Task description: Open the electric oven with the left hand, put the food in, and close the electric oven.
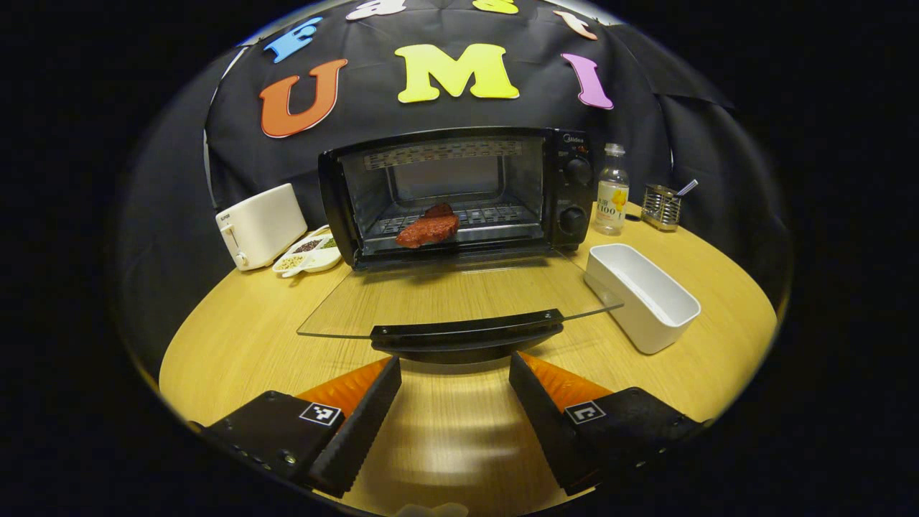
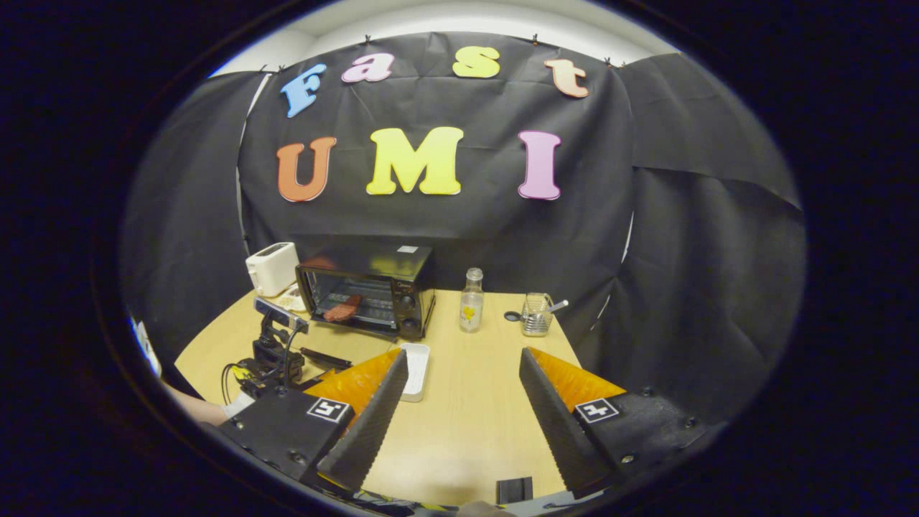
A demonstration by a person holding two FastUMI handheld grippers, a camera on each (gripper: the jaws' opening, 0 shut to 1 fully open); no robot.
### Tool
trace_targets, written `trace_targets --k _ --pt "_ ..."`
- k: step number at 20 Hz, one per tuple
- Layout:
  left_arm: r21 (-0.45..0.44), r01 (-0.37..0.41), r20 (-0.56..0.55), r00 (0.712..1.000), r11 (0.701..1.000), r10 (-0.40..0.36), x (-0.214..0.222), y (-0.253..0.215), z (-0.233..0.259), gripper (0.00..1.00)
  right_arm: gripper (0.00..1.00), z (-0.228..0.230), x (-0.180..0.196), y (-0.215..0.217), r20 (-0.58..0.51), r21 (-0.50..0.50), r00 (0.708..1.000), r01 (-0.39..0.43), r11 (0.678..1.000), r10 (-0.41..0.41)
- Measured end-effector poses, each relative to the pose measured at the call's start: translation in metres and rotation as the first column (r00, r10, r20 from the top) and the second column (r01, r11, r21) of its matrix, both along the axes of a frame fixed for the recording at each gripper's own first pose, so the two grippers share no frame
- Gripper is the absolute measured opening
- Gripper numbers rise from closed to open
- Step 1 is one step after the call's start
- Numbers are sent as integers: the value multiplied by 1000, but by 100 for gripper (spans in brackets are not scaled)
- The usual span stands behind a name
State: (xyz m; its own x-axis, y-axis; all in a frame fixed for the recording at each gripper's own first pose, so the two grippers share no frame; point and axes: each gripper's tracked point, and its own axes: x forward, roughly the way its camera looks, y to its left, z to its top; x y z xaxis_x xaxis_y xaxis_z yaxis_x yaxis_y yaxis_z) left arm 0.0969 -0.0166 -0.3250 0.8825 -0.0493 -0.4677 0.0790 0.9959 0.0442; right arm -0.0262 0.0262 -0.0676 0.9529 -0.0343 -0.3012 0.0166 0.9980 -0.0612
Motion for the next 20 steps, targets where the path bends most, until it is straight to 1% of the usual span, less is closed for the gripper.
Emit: trace_targets --k 2,5,8,9,11,12,14,15,20 --pt "-21 9 -13 1000 1000 -10 0 -7 -4 97 99 -4 -1 0 -13 -5 1000 13 1000 -13" --pt "-10 23 9 1000 1000 -23 1 -8 1 96 99 -2 3 0 -9 -6 1000 25 1000 -25" --pt "-27 21 7 1000 999 -21 2 -7 7 97 99 -4 8 4 -7 3 1000 26 1000 -26" --pt "-30 24 17 1000 999 -23 2 -7 14 97 99 -5 9 5 -7 7 1000 26 1000 -26" --pt "-10 22 73 997 1000 -21 12 0 37 97 99 -8 11 8 -14 18 1000 24 1000 -23" --pt "-14 21 78 997 1000 -20 16 2 43 96 99 -7 13 11 -7 26 1000 18 999 -18" --pt "-54 24 77 997 998 -20 21 1 53 97 99 -6 14 12 0 30 1000 19 999 -19" --pt "-40 14 84 996 999 -11 23 6 57 97 99 -7 14 14 3 39 1000 18 999 -18" --pt "-60 57 83 995 997 -52 1 -11 52 97 99 -14 7 12 -15 43 1000 26 999 -25"
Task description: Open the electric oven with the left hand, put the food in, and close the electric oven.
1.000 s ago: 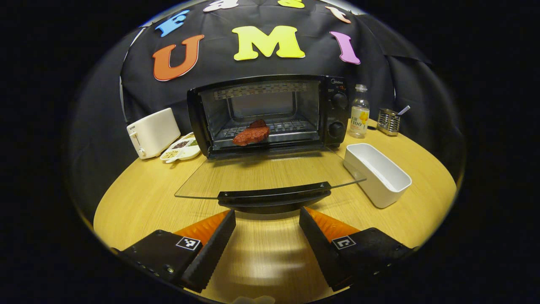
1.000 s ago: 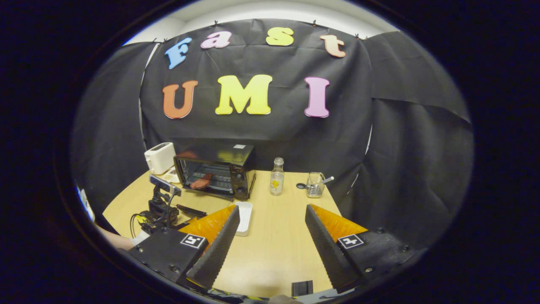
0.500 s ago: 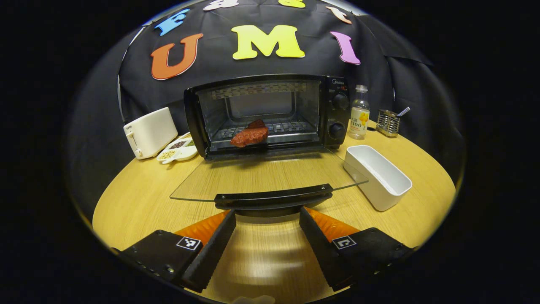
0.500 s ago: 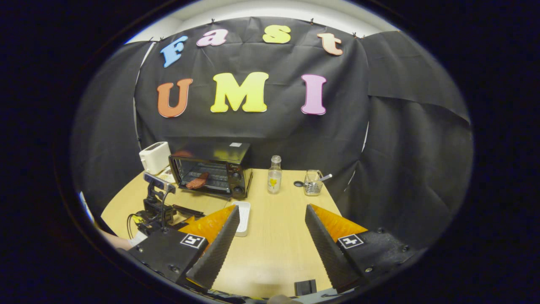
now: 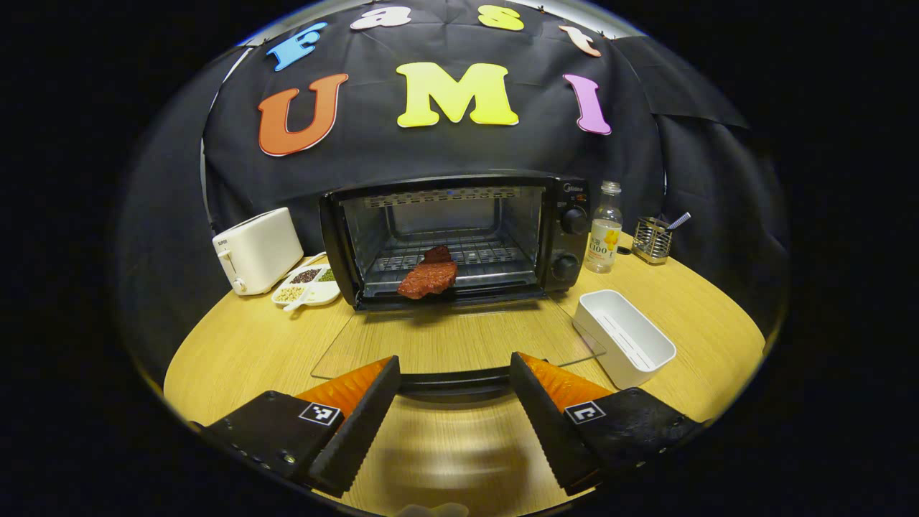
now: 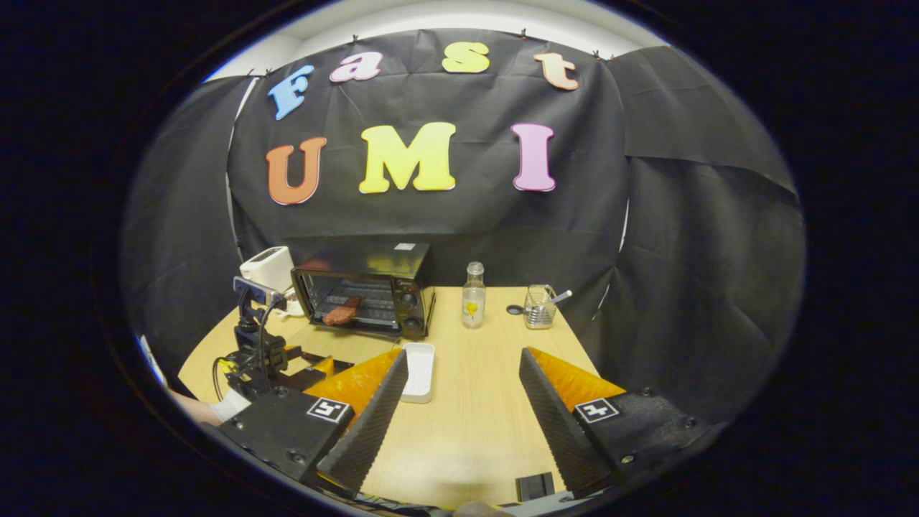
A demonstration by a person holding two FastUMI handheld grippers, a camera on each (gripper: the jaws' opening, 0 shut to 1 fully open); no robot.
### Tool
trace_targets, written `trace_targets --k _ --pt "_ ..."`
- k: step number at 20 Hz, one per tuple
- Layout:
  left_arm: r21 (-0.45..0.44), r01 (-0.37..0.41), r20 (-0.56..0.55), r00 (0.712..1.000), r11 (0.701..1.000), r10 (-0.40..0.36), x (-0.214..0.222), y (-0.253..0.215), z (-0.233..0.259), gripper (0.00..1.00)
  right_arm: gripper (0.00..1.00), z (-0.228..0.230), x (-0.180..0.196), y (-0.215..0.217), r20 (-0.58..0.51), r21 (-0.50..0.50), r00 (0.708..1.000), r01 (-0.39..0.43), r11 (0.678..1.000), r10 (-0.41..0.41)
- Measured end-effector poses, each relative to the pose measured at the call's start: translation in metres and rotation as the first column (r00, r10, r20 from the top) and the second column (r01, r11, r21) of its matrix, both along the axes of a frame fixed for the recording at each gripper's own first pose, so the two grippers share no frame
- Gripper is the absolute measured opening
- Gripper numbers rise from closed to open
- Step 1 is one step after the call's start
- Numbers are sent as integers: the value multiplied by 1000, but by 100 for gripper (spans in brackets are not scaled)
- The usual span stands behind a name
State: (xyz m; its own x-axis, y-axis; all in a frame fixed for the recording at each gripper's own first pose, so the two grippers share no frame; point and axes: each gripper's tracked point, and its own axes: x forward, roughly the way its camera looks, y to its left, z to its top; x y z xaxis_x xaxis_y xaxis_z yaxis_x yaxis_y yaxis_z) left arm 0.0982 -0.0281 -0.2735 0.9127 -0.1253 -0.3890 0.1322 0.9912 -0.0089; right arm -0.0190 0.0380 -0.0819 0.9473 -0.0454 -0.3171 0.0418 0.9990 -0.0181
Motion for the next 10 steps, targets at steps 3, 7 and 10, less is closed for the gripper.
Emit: trace_targets --k 3,7,10 --pt "-5 18 -40 999 1000 -18 -15 -12 -22 97 99 -2 -5 -4 -10 -2 1000 10 1000 -10" --pt "23 24 -100 995 999 -22 -19 -14 -52 97 99 -1 -13 -10 -11 -18 1000 24 1000 -25" --pt "15 5 -137 991 1000 -3 -12 -9 -64 97 99 2 -16 -14 -12 -19 999 34 999 -35"
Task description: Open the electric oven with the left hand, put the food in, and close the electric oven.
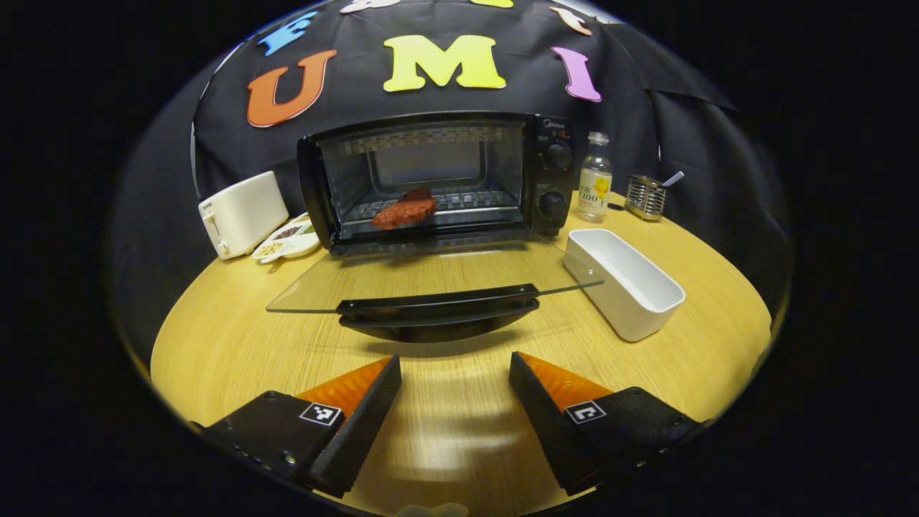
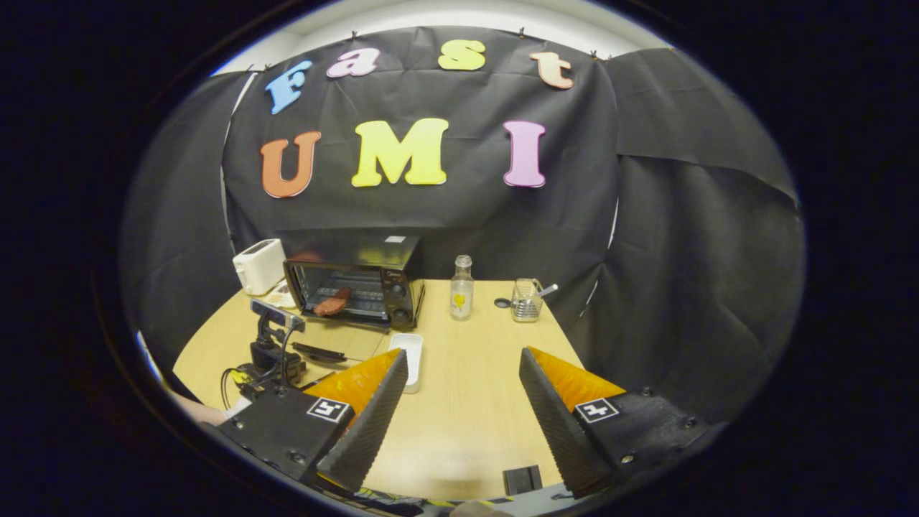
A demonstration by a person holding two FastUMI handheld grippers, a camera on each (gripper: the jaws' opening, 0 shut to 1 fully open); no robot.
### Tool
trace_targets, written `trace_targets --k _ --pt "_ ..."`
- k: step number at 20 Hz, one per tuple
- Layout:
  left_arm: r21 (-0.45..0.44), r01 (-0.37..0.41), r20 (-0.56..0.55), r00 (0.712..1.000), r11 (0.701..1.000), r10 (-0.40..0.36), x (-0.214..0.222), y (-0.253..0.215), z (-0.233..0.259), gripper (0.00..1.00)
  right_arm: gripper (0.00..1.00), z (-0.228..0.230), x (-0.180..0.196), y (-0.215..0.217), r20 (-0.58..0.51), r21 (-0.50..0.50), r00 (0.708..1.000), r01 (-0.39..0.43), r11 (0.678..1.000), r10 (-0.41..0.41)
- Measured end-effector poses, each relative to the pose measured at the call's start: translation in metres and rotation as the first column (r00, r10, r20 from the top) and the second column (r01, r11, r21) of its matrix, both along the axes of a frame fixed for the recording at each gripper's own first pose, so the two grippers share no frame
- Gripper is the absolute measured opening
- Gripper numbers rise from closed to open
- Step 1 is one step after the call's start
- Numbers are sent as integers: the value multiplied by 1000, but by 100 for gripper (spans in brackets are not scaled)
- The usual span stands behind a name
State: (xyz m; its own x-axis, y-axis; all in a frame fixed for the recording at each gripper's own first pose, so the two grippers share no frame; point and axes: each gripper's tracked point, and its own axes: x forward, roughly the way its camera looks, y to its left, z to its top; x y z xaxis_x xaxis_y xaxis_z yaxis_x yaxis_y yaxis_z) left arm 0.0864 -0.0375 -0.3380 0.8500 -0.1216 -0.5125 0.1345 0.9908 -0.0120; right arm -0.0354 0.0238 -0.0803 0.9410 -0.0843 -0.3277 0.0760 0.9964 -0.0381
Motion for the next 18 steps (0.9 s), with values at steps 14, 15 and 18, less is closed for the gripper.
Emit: trace_targets --k 14,15,18 --pt "22 -5 105 994 1000 3 37 14 62 97 99 9 6 0 27 18 1000 7 1000 -7" --pt "23 -1 120 993 1000 -2 42 15 72 97 99 9 6 1 33 24 999 6 1000 -7" --pt "37 6 161 987 999 -12 64 18 101 97 99 10 8 6 48 37 999 -1 999 -1"
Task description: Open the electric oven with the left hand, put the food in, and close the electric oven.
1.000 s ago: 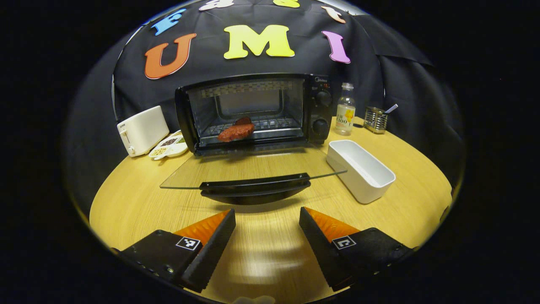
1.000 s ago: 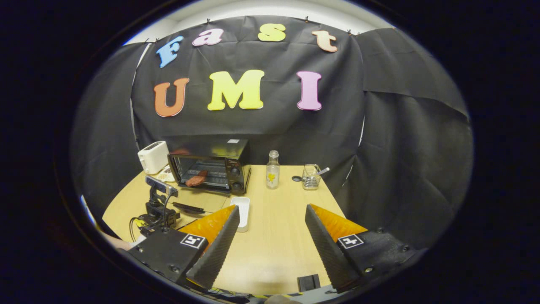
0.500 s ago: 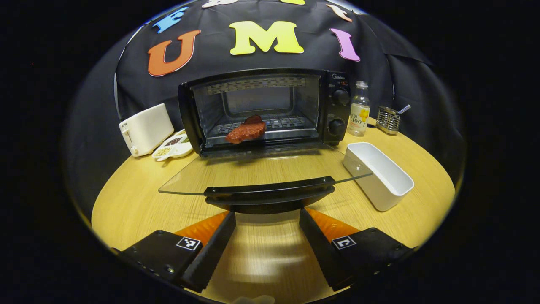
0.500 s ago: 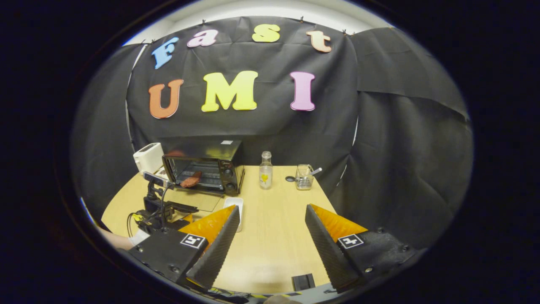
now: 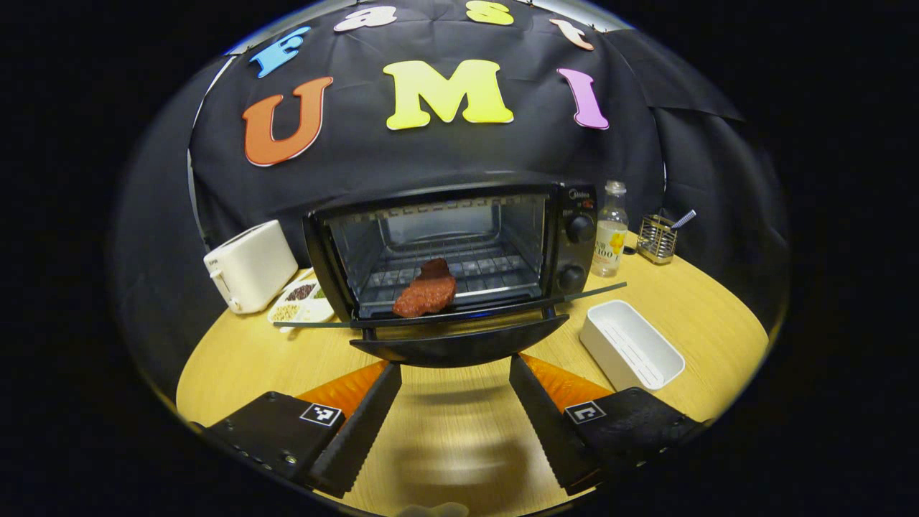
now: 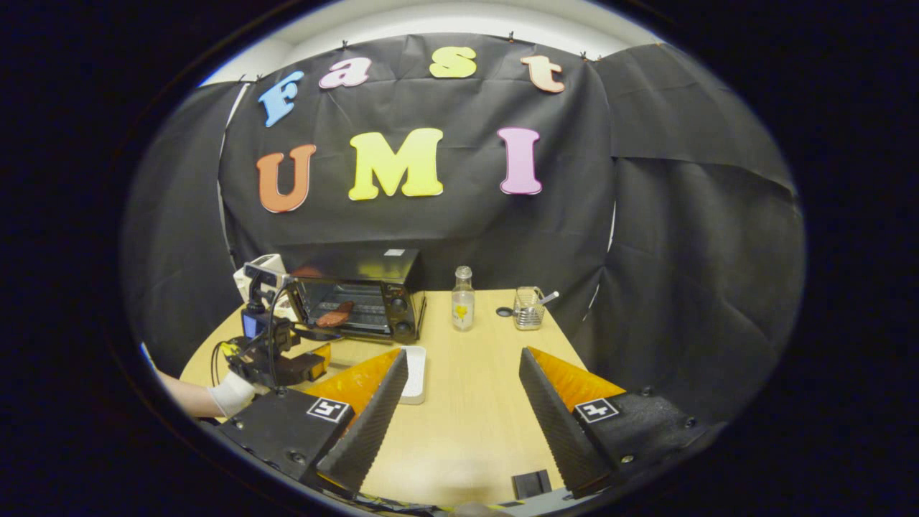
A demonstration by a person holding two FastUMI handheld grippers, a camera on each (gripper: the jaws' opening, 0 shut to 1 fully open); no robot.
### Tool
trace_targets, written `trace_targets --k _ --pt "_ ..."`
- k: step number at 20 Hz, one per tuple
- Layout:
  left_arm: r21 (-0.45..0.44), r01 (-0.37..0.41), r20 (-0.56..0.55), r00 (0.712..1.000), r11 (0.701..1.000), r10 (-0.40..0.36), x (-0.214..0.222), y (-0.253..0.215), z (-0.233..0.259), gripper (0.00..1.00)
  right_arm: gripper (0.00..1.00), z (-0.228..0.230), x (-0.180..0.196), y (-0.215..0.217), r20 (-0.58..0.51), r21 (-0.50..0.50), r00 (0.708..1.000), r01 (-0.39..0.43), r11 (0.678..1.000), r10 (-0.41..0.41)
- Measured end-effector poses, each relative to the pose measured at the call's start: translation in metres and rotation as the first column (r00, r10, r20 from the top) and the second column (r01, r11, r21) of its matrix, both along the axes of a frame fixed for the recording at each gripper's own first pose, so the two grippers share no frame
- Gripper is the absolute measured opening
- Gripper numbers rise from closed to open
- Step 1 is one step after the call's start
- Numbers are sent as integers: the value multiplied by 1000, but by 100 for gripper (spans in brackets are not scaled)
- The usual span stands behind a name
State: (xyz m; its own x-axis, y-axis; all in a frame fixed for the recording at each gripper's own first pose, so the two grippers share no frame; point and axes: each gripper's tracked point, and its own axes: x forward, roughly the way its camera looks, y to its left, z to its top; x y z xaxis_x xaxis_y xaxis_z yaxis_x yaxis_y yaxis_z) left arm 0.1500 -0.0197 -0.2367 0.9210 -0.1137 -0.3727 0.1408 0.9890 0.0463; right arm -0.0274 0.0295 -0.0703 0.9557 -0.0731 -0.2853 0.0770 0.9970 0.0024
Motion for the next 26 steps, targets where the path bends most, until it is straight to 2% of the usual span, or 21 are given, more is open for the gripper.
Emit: trace_targets --k 4,5,6,12,18,22,26 --pt "10 4 43 999 1000 -4 32 4 27 97 99 0 1 -3 3 4 1000 3 1000 -3" --pt "10 -4 43 999 1000 4 34 5 30 97 96 1 1 -4 5 3 1000 6 1000 -6" --pt "1 -1 48 999 1000 1 37 3 32 97 99 2 2 -6 8 3 1000 9 1000 -9" --pt "-34 -19 37 999 999 20 30 0 28 97 99 9 2 -13 13 -4 1000 9 1000 -9" --pt "-51 -38 76 996 998 42 -6 2 50 97 99 16 -1 0 34 1 998 -52 999 52" --pt "-78 -61 169 983 995 74 -47 4 102 97 99 27 -10 8 77 0 990 -119 993 118" --pt "-95 -107 264 956 990 128 -114 15 158 97 99 41 -26 5 127 -26 975 -183 983 185"
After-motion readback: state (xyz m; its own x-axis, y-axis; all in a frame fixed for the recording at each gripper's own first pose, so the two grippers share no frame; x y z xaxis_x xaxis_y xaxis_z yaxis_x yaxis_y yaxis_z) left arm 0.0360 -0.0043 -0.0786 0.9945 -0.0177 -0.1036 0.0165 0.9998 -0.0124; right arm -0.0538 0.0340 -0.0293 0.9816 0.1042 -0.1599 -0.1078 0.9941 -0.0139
